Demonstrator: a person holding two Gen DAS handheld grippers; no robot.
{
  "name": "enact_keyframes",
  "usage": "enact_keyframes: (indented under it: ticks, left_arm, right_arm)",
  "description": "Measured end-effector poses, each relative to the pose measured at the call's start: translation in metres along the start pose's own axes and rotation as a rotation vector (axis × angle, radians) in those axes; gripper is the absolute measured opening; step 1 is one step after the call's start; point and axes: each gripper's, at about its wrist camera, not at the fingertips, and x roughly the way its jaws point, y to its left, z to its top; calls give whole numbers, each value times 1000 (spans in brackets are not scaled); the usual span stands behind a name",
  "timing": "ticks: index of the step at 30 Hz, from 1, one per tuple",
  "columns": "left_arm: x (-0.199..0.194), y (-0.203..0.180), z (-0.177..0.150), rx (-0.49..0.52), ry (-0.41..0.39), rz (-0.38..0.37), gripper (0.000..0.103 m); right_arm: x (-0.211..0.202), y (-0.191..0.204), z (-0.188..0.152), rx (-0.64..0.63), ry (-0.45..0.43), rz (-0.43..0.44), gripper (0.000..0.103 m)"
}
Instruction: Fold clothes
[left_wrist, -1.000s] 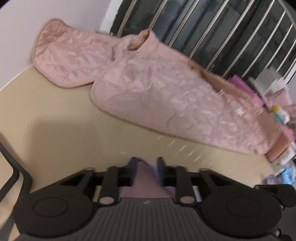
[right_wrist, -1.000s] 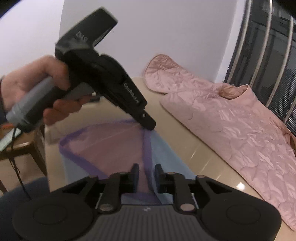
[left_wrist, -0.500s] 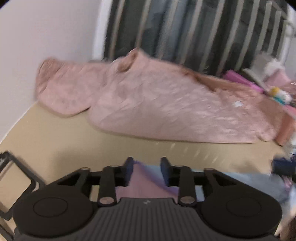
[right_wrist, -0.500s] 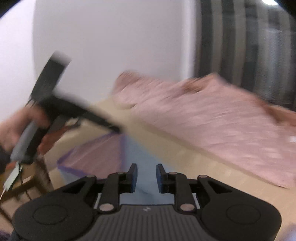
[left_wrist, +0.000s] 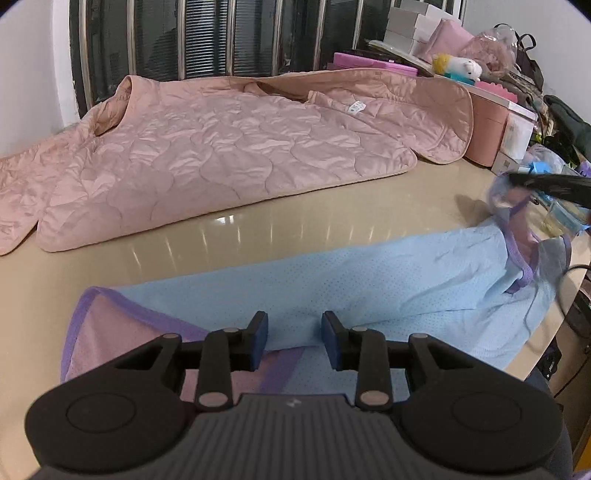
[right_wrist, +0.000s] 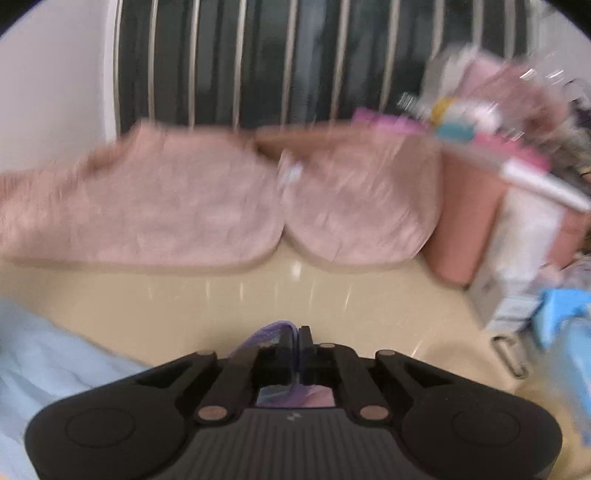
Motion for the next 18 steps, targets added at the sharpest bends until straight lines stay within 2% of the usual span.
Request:
enact_keyframes:
  ticks: [3,6,9,11,12,13,14,15,17,18]
  left_arm:
    - [0,1,0,-8,3,-5,33]
    - [-1,2,0,-14,3,-11,33]
    - [-1,1,1,-8,5,-9,33]
    - [-1,0,1,-4,9,-6,33]
    - [-2,0,1,-1,11,-5,33]
    - [-2,0,0,-2,9,-5,33]
    - [-2,0,0,-2,7,-5,33]
    - [-2,0,-1,-3,5,-6,33]
    - [-2,1,-1,-7,5,-7,33]
    - [-2,1,-1,-6,4,-7,33]
  right_arm:
    - [-45,1,-15,46,-165,-64,2]
    - [-76,-3,-49,122,-264,-144,2]
    - [-79,-13,-85,190,-233,-194,5]
    - [-77,-16,-100,224,-219,-168,8]
    - [-79,-15,-101,213,-211,-158,13]
    - [-82,-14,-103,204,-206,-150,22]
    - [-88,-13,-102,194,-227,-148,29]
    - [-93,-12,-101,186,-246,-146,41]
    - [-98,-14,-85,176,-268,-129,44]
    - [-92,-14,-76,146,-243,-107,44]
